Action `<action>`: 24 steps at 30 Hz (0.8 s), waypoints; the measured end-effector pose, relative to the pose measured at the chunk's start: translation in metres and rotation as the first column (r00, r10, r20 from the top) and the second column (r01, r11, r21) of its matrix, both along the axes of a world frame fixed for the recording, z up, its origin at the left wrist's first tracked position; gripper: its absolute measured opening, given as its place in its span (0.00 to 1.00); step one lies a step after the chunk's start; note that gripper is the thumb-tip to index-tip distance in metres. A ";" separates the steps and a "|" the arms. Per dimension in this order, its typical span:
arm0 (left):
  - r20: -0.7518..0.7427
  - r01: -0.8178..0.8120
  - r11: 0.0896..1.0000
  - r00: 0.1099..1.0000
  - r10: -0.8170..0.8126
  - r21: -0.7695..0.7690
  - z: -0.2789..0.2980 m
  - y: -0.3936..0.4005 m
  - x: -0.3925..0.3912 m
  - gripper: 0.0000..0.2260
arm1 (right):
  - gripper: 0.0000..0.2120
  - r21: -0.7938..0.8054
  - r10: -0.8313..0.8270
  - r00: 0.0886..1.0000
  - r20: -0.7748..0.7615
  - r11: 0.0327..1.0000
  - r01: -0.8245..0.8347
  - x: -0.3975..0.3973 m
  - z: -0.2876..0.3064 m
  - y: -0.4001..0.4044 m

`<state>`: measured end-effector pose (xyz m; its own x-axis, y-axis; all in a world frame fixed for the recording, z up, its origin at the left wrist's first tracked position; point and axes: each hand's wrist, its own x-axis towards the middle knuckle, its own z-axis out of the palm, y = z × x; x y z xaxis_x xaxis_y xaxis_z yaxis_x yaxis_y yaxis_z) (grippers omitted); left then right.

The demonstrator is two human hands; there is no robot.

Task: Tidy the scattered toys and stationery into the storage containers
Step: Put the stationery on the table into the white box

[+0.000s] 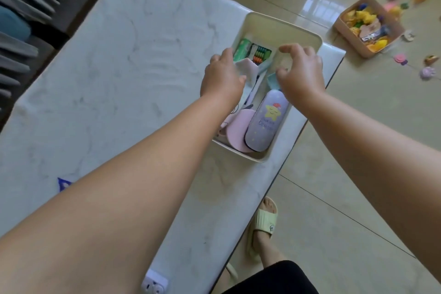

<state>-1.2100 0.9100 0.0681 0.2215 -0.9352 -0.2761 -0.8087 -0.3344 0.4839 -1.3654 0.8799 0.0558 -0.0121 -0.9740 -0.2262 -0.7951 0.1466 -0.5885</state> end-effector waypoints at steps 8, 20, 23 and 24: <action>0.029 -0.166 0.985 0.986 0.167 -0.049 0.004 0.060 0.085 0.19 | 0.16 -0.110 0.211 0.975 0.075 0.973 -0.202 0.077 -0.003 0.058; 0.086 -0.407 0.908 0.905 0.416 -0.102 0.021 0.202 0.252 0.17 | 0.18 0.067 0.591 0.804 0.066 0.801 -0.594 0.218 -0.019 0.188; 0.096 -0.465 0.880 0.876 0.473 -0.098 0.018 0.232 0.279 0.17 | 0.20 0.160 0.633 0.773 0.053 0.758 -0.632 0.241 -0.035 0.212; 0.100 -0.478 0.874 0.869 0.485 -0.088 0.014 0.246 0.290 0.17 | 0.21 0.182 0.645 0.763 0.046 0.746 -0.641 0.252 -0.040 0.223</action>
<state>-0.9200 1.1559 0.0824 0.6751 -0.7180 -0.1693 -0.6058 -0.6706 0.4281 -1.1133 1.1031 0.0153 0.5962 -0.6961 -0.4001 -0.7497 -0.3044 -0.5876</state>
